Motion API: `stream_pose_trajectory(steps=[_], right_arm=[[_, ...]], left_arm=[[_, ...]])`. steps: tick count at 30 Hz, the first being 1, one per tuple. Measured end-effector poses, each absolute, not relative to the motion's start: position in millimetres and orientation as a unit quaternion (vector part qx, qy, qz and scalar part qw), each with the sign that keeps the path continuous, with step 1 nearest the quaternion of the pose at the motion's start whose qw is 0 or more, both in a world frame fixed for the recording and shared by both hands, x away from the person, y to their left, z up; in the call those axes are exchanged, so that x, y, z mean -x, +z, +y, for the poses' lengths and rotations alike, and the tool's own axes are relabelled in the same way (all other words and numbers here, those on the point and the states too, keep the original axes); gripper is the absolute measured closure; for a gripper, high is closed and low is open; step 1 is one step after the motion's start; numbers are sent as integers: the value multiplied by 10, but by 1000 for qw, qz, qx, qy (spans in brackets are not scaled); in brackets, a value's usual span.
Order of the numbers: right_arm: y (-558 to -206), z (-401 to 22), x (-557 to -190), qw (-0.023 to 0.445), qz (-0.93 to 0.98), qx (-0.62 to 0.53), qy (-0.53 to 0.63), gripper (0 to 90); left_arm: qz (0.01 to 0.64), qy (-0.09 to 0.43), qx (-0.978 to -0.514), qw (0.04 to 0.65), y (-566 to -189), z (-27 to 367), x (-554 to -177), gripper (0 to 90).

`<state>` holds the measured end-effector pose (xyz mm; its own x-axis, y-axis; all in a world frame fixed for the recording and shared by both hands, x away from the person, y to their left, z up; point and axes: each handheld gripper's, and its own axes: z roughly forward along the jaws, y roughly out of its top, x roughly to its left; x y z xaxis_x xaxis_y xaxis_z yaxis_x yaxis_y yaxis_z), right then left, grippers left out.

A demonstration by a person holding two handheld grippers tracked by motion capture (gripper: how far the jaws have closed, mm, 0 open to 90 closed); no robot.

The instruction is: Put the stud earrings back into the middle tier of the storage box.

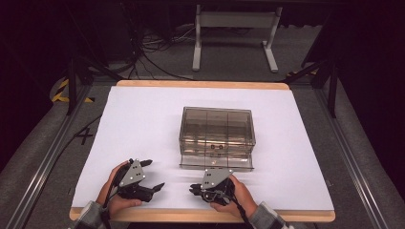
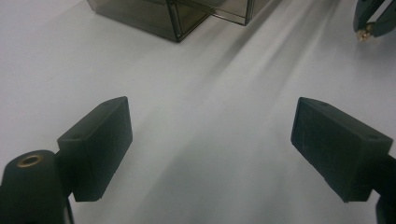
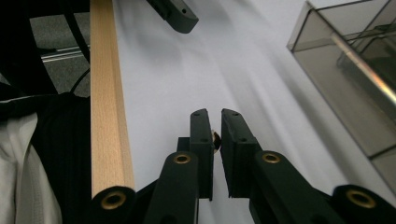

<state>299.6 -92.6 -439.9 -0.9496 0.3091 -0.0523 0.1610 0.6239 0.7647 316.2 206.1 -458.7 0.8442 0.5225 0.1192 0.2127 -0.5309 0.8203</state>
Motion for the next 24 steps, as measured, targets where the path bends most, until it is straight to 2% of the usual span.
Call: stream_pose_trajectory(steps=[24], right_arm=[[-4049,-1214,-3030,140,872,-150,444,843]], left_arm=[[216,176,-856,435,-4587,2062,-3163,132]])
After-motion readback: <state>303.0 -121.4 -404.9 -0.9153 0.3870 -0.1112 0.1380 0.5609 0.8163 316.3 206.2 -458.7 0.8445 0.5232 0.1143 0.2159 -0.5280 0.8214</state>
